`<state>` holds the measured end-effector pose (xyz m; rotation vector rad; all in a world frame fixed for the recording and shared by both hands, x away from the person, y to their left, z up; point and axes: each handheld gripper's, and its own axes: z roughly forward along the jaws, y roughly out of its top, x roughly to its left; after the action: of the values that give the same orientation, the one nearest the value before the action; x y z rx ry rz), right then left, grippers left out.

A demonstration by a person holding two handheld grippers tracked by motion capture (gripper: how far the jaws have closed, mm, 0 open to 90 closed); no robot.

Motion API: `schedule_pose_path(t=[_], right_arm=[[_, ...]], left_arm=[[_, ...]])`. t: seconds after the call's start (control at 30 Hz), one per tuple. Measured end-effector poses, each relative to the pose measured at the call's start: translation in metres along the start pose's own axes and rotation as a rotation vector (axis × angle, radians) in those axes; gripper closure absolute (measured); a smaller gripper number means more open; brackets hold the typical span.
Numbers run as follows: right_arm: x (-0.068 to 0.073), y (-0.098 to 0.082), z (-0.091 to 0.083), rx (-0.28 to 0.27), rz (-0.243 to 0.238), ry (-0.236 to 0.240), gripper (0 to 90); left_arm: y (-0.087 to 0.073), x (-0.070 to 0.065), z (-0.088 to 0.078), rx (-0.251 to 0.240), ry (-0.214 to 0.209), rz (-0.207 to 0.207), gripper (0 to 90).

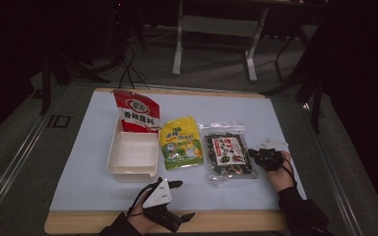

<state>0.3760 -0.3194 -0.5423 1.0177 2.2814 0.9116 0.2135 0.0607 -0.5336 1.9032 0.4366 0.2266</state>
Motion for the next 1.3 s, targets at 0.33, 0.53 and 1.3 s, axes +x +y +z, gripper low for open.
schedule_pose_path(t=[0.33, 0.53, 1.3], right_arm=[[0.009, 0.000, -0.002, -0.002, -0.012, 0.035, 90.0], [0.010, 0.003, -0.004, -0.011, -0.022, 0.071, 90.0], [-0.021, 0.049, 0.020, -0.002, 0.029, 0.027, 69.5]], left_arm=[[0.000, 0.000, 0.000, 0.001, -0.003, 0.003, 2.1], [0.000, -0.001, 0.001, 0.003, -0.005, 0.004, 2.2], [-0.001, 0.000, 0.000, 0.005, -0.002, 0.004, 2.2]])
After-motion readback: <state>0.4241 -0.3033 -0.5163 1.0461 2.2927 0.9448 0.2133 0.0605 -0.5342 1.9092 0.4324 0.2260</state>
